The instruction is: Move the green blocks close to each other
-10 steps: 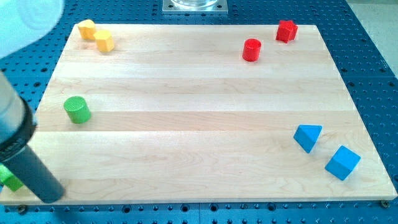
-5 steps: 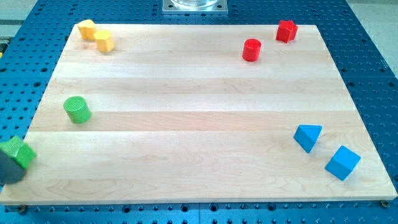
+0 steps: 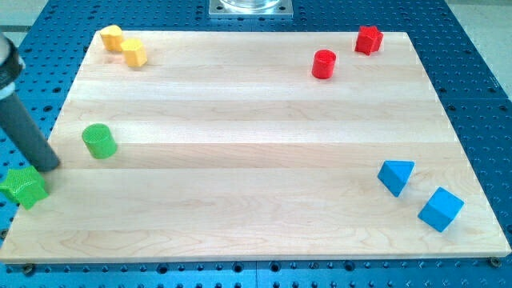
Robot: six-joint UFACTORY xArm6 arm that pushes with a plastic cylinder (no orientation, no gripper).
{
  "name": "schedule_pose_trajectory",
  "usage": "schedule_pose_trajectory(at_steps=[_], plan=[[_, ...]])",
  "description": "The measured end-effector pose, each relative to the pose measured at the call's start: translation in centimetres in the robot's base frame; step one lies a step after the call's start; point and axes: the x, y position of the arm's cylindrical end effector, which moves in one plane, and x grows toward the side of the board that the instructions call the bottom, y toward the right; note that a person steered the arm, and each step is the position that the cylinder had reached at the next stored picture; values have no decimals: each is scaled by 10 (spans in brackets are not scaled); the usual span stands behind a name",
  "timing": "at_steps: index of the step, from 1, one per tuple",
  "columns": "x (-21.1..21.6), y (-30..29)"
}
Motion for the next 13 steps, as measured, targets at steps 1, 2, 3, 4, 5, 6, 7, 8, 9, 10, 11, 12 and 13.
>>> schedule_pose_trajectory(at_steps=[1,2,3,4,5,6,7,8,9,10,11,12,13], plan=[[0,-6],[25,-6],[43,-3],[46,55],[39,66],[31,127],[-40,142],[-60,95],[-10,90],[14,93],[2,128],[-9,197],[-11,245]])
